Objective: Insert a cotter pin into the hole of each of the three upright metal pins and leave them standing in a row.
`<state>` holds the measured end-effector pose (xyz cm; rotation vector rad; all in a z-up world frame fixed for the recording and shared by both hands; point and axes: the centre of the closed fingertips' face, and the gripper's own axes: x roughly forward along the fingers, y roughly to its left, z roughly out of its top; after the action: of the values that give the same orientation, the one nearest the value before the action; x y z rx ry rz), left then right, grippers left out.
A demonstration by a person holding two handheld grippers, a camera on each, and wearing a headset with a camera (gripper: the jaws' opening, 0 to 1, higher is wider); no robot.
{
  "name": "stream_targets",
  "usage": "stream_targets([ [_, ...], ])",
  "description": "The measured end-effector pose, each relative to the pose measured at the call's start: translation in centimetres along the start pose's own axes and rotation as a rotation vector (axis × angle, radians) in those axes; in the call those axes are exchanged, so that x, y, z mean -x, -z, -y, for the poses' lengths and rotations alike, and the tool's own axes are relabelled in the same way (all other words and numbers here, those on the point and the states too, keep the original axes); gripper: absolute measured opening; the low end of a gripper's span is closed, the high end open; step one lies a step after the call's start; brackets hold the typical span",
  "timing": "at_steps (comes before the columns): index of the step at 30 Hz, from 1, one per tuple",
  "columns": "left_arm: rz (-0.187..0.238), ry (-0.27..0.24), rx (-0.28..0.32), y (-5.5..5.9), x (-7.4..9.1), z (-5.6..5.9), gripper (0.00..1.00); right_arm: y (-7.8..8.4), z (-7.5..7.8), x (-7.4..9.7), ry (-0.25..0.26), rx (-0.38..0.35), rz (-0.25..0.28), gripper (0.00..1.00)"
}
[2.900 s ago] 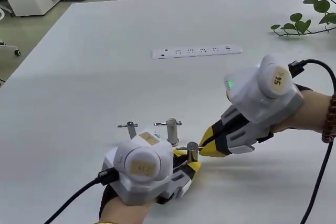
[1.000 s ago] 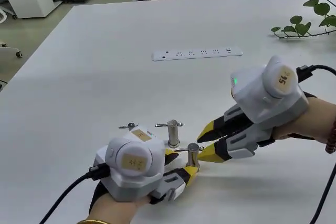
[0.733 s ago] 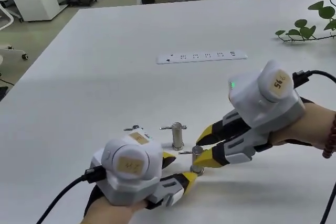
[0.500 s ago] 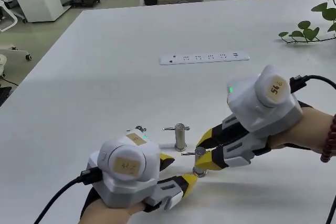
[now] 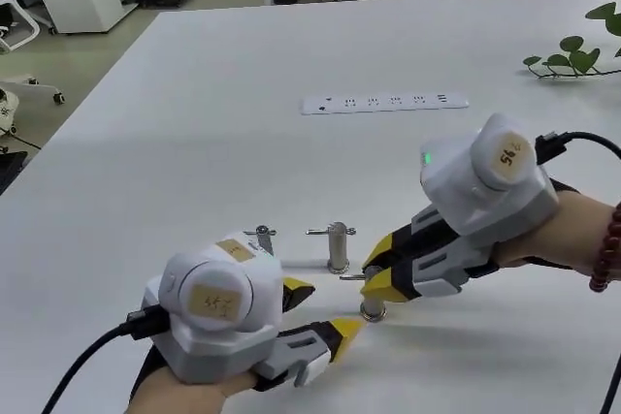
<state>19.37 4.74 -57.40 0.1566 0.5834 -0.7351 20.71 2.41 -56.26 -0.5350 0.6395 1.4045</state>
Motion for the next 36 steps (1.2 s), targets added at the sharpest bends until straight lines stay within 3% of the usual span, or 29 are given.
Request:
stream_targets([
  [5, 0.007, -0.003, 0.001, -0.2, 0.6, 0.0, 0.34, 0.0, 0.0, 0.0, 0.001, -0.001, -0.004, 0.09],
  [16, 0.028, -0.039, 0.018, -0.4, 2.1, -1.5, 0.36, 0.1, 0.3, 0.0, 0.009, -0.006, -0.009, 0.08],
  [27, 0.042, -0.113, 0.03, -0.2, 4.4, -3.7, 0.48, 0.5, 0.9, 0.4, 0.02, -0.011, -0.03, 0.08],
  [36, 0.073, -0.139, 0.043, -0.5, 5.7, -4.6, 0.61, 0.7, 1.8, 1.1, 0.037, -0.011, -0.04, 0.08],
])
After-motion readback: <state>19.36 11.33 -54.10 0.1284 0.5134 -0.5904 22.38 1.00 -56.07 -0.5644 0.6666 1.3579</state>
